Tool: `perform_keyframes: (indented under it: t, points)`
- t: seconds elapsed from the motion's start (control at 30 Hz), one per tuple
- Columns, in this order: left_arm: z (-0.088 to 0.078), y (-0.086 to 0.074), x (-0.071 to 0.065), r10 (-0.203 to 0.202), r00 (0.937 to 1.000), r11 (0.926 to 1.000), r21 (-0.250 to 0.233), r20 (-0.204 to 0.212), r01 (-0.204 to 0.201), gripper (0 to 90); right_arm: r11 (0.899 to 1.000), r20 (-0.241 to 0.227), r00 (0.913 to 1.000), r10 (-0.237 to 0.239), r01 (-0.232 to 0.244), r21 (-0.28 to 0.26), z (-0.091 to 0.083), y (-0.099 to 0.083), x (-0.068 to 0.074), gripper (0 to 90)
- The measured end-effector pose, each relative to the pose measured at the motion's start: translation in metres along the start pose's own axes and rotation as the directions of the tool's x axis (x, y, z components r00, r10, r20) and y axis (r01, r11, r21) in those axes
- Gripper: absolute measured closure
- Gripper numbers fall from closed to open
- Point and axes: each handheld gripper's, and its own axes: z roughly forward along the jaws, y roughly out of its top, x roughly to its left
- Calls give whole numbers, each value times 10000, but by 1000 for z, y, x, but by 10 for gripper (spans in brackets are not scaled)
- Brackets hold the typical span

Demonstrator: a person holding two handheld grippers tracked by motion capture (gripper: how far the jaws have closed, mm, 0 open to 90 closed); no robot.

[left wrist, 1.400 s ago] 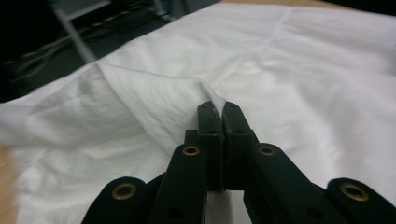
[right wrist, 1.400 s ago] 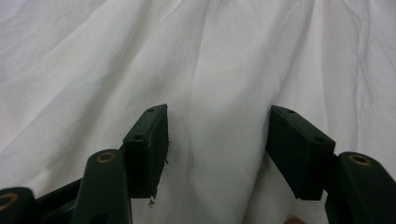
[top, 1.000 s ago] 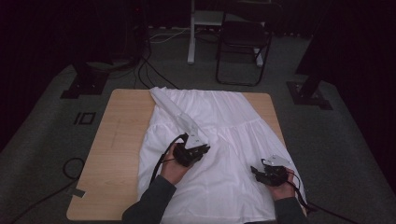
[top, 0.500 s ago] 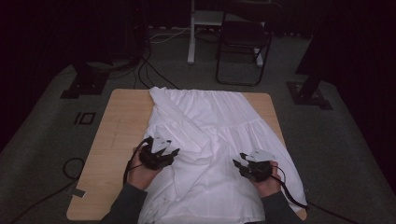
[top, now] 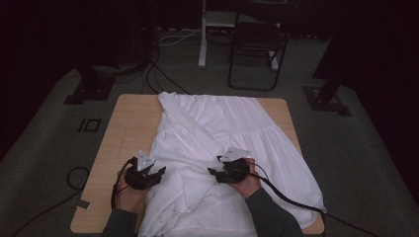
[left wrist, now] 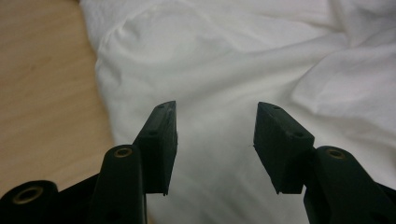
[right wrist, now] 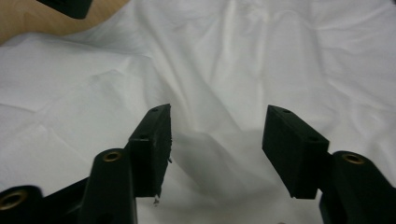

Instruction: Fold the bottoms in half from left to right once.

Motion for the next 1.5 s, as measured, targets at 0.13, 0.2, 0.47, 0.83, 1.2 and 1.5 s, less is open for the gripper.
perform_keyframes:
  t: [0.13, 0.2, 0.47, 0.83, 1.2, 1.5]
  points:
    - [-2, -9, 5, -232, 9997, 9997, 55, -63, 232, 497, 9995, -304, 9991, -291, 294, 100, 14, 7, 9, 388]
    - [-2, -17, 7, -370, 9993, 9993, 104, -44, 371, 497, 9989, -606, 9972, -426, 436, 152, 26, 11, 15, 383]
    - [3, -26, 6, -423, 9991, 9987, 292, 100, 420, 492, 9933, -1162, 9921, -463, 580, 1000, 55, 1, 19, 523]
    - [3, -24, -1, -149, 9997, 9997, 211, 167, 146, 485, 9955, -492, 9944, -935, 927, -183, -4, -6, 13, 885]
    - [9, -18, -11, 215, 9996, 9992, 322, 195, -221, 474, 9834, 1911, 9803, 492, -140, -1810, -124, -45, -38, 885]
    - [14, -16, -22, 488, 9987, 9975, 499, 158, -495, 451, 9569, 4190, 8906, 1768, -557, -2852, -207, -79, -69, 884]
